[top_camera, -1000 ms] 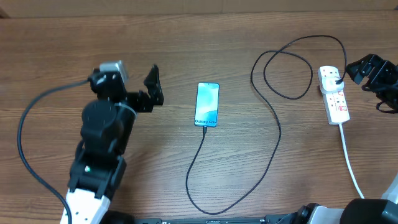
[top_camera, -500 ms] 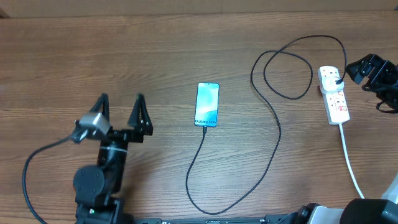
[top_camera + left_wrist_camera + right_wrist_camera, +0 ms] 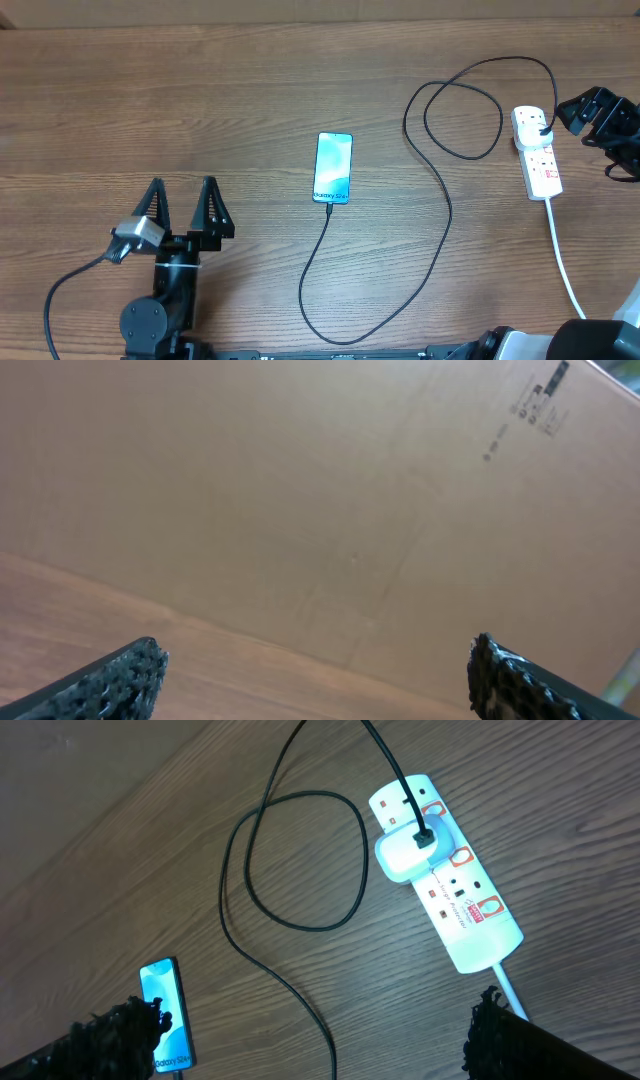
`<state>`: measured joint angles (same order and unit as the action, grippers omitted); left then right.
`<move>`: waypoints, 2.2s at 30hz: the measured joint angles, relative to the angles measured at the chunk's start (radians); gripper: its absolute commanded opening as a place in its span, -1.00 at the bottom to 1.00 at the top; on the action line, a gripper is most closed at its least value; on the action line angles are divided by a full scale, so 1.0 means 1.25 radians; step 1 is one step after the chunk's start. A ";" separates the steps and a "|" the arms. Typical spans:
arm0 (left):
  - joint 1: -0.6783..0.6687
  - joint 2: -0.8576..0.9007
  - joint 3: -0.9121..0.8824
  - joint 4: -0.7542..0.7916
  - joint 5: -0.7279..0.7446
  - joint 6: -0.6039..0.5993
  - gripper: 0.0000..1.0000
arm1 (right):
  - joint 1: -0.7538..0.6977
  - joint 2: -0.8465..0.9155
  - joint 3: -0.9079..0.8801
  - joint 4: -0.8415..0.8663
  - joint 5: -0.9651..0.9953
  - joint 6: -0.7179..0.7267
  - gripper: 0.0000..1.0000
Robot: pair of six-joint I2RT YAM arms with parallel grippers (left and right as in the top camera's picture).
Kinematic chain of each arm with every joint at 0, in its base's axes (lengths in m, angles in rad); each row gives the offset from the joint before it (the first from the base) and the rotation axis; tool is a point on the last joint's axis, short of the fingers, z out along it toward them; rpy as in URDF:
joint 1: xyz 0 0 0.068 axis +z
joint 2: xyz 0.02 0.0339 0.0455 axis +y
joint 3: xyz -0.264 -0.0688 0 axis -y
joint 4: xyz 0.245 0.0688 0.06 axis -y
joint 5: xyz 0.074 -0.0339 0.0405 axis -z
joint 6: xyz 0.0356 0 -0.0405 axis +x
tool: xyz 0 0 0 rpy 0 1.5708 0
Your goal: Plug charger to phone and switch on socket
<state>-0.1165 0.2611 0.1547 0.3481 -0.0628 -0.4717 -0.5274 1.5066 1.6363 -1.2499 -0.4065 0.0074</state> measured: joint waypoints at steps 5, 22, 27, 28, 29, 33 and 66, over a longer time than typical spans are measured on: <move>0.021 -0.081 -0.077 0.005 0.000 -0.037 1.00 | 0.000 0.000 0.000 0.001 0.000 0.000 1.00; 0.027 -0.179 -0.117 -0.227 -0.045 -0.080 1.00 | 0.000 0.000 0.000 0.000 0.000 0.000 1.00; 0.027 -0.196 -0.117 -0.317 -0.081 -0.080 1.00 | 0.000 0.000 0.000 0.000 0.000 0.000 1.00; 0.027 -0.196 -0.117 -0.324 -0.085 -0.079 1.00 | 0.000 0.000 0.000 0.000 0.000 0.000 1.00; 0.027 -0.196 -0.117 -0.325 -0.086 -0.079 0.99 | 0.000 0.000 0.000 0.000 0.000 0.000 1.00; 0.027 -0.196 -0.117 -0.327 -0.091 -0.055 1.00 | 0.000 0.000 0.000 0.000 0.000 0.000 1.00; 0.027 -0.196 -0.117 -0.339 -0.006 0.370 1.00 | 0.000 0.000 0.000 0.000 0.000 0.000 1.00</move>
<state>-0.0834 0.0158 0.0090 -0.0757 -0.0708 -0.0093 -0.5274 1.5066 1.6363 -1.2499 -0.4068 0.0074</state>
